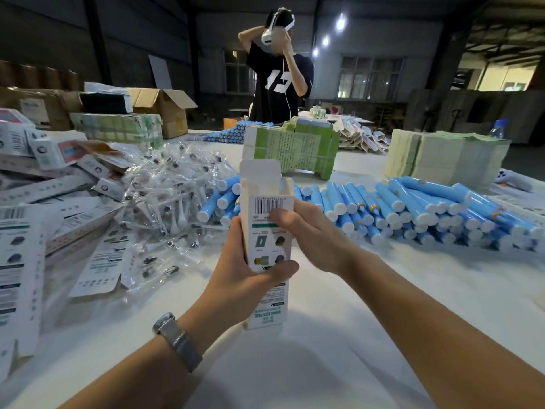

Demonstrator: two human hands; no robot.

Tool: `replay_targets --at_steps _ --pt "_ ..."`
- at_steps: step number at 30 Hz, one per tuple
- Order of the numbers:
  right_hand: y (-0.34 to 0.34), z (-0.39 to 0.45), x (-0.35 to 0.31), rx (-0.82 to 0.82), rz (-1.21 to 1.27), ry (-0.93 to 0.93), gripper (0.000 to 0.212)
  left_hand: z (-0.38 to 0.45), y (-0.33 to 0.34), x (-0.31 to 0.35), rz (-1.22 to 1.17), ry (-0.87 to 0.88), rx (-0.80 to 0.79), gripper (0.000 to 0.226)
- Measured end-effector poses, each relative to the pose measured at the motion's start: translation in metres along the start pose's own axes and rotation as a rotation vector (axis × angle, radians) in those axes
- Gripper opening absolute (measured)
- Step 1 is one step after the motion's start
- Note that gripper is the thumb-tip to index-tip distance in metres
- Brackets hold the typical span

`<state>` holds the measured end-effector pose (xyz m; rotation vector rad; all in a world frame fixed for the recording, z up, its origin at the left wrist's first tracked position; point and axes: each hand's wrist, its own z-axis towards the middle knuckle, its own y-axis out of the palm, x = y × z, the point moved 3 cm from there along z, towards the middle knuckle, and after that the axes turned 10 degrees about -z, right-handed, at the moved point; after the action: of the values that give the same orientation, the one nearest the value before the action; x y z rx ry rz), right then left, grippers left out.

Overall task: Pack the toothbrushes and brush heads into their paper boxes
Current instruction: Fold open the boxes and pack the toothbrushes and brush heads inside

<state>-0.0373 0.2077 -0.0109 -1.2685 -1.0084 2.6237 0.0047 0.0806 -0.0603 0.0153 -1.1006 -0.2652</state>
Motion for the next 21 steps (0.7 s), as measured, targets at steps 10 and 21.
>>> replay_targets --at_steps 10,21 --pt "-0.083 0.004 0.088 0.251 -0.93 0.65 0.054 -0.002 0.001 0.0 0.1 0.033 -0.015 0.065" --pt "-0.09 -0.011 0.105 0.3 -0.936 0.769 0.042 -0.003 0.001 -0.001 0.115 0.059 0.022 0.059"
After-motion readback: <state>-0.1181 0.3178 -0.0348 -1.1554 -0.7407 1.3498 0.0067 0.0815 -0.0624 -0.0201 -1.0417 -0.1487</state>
